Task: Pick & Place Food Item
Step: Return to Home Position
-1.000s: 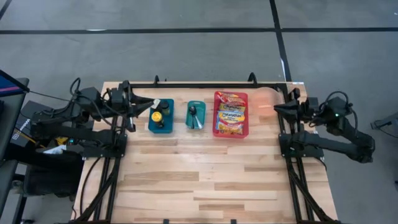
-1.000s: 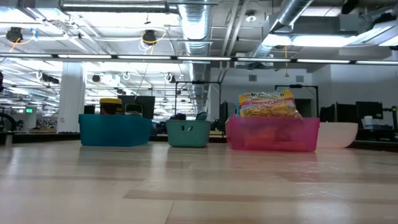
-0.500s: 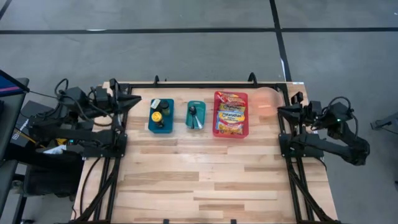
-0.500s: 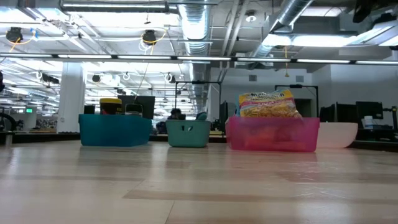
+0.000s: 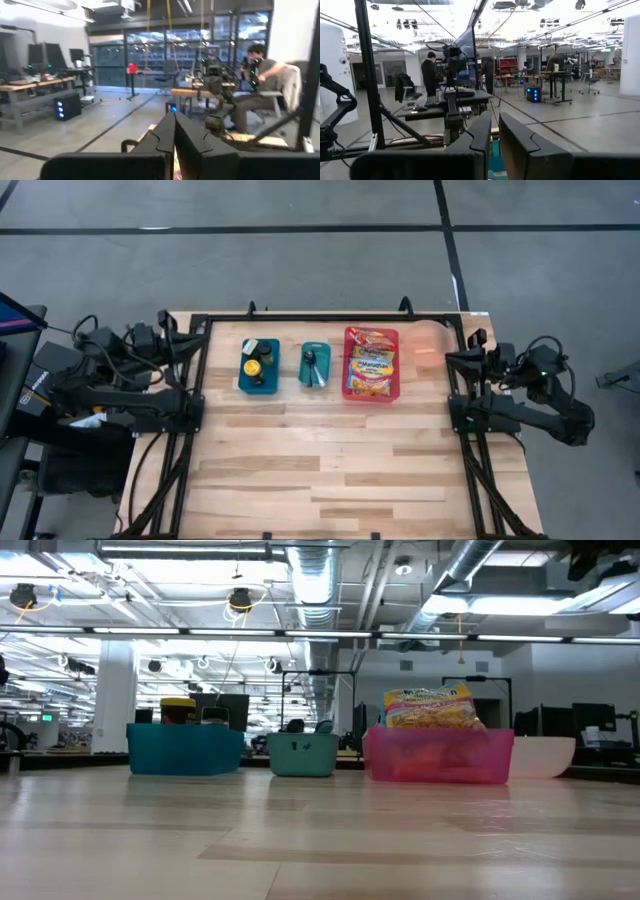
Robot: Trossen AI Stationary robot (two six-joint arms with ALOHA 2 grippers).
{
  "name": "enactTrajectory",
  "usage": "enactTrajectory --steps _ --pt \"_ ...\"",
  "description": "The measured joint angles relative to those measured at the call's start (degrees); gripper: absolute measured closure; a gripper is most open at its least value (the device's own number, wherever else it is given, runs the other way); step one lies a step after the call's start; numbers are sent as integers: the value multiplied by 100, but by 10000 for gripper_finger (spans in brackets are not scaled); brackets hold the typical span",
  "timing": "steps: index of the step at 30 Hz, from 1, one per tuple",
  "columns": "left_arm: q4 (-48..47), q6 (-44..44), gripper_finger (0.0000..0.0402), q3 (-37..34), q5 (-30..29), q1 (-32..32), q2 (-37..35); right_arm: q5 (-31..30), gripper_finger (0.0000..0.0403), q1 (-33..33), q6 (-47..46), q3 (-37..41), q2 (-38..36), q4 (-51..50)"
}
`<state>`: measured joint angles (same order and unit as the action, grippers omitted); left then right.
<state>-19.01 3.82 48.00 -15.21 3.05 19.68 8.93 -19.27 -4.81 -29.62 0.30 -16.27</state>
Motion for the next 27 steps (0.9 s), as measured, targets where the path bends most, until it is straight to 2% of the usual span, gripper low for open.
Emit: enactTrajectory --steps 19,24,27 --pt "731 0 401 -1606 -46 0 -1816 0 370 0 32 -1 -2 -1" --pt "985 0 401 -1932 -47 0 -1959 0 370 0 29 151 -4 281" --pt "1535 24 401 -2225 7 -2 -1894 -4 370 0 30 516 -4 740"
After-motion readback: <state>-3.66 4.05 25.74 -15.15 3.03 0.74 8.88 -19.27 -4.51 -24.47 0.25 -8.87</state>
